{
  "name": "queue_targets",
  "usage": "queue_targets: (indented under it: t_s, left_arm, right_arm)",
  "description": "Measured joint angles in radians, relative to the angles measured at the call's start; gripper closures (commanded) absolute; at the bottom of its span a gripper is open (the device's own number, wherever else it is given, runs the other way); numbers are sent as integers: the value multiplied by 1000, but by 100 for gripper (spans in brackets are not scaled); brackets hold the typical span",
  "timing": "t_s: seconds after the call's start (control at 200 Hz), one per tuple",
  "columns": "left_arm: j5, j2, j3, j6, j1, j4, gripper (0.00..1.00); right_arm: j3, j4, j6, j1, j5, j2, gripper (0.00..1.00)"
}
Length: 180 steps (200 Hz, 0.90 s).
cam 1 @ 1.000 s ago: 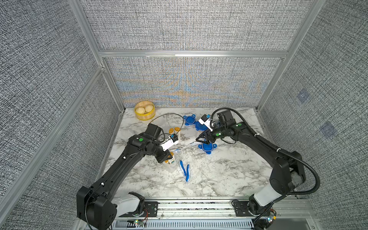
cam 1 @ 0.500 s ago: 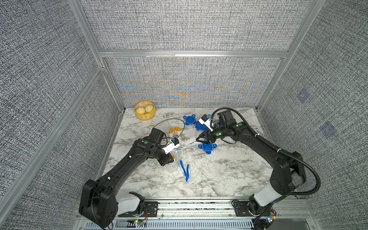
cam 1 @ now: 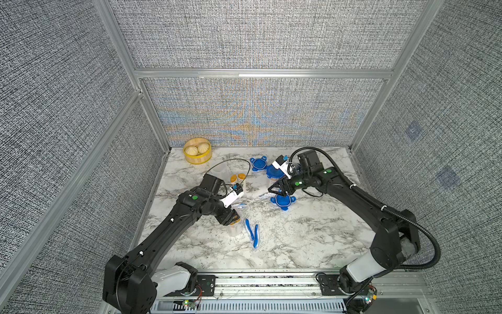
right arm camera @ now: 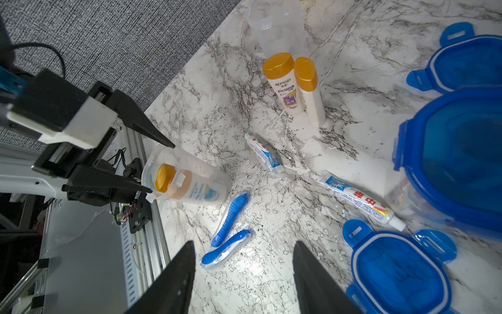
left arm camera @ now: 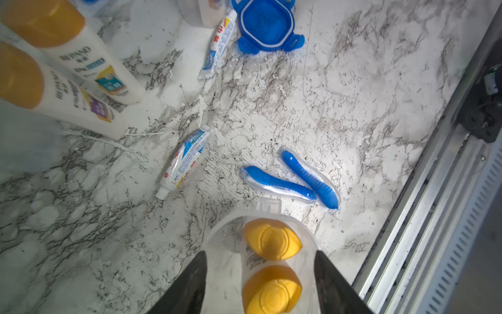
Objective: Pack away toiletry kits
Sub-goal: Place the toiletry item into the container, then pick up the toiletry item from the center of the board.
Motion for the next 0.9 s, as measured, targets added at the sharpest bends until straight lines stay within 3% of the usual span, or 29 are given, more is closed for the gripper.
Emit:
queue_targets:
  t_s: [0.22,0.375,0.575,0.681,0.776,0.901]
  left_arm:
    - [-78,-48,31,-193,0,27,37]
    - [-173,-127,-11,-304,1,35,33]
    - [-222,-192,-63,-370,13,45,30]
    - [-228,-187,-84,-393,28,53,30]
    - [-215,-166,-88,-401,47,55,30]
    - [-192,-150,-90,-415,62,59,31]
  right_arm:
    - [7,5,84,44,120,-29,46]
    - [-13,-13,-44,119,190,-48,46]
    - [62,-117,-101,166,271,82,50]
    - [77,-129,-180,218,358,122,54]
    - [3,-77,-296,220,444,129,59]
    - [-87,21,-477,220,492,152,59]
